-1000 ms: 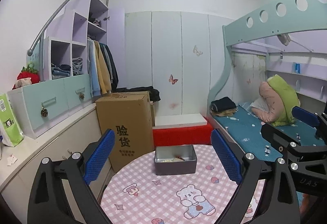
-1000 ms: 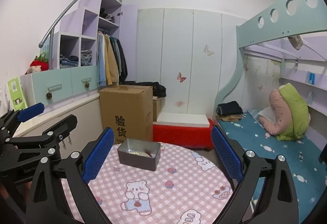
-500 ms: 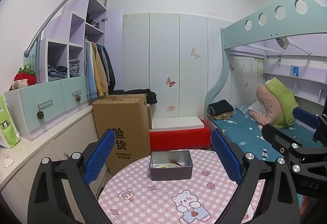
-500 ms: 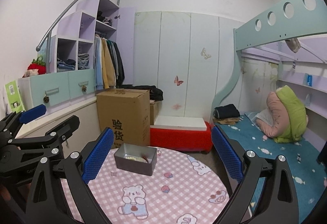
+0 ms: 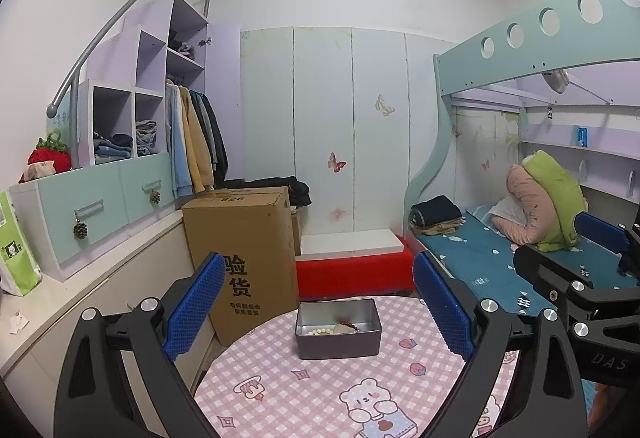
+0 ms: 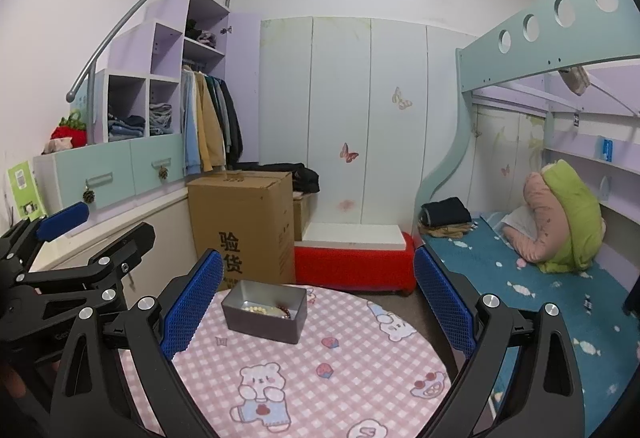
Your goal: Organize jewelry
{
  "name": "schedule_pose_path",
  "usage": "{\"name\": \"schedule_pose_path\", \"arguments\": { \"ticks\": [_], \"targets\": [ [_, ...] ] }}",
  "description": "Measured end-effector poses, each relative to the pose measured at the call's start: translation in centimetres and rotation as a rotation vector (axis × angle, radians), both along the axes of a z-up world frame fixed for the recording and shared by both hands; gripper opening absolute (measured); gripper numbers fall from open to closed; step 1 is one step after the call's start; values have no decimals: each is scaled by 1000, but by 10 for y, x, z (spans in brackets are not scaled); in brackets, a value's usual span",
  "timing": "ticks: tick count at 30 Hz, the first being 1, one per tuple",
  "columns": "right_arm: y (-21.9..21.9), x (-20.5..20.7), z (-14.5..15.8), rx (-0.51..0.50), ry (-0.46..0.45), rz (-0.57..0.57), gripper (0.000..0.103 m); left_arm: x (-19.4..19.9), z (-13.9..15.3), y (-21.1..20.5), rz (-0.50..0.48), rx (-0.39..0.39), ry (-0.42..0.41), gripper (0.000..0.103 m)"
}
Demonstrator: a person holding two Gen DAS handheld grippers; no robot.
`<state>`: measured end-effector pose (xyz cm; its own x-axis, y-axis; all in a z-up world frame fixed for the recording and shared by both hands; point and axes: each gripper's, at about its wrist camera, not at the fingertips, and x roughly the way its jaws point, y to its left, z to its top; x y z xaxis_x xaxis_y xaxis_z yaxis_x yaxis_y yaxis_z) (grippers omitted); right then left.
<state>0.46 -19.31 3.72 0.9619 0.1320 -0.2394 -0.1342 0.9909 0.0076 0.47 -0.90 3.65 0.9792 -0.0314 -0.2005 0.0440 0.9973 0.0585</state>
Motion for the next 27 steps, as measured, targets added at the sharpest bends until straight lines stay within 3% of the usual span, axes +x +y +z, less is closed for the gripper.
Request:
{"name": "schedule_pose_path", "arguments": {
  "ticks": [27],
  "targets": [
    [-1, 4, -6, 5, 10, 2, 93, 2, -1, 0, -3, 1, 7, 92]
  ]
}}
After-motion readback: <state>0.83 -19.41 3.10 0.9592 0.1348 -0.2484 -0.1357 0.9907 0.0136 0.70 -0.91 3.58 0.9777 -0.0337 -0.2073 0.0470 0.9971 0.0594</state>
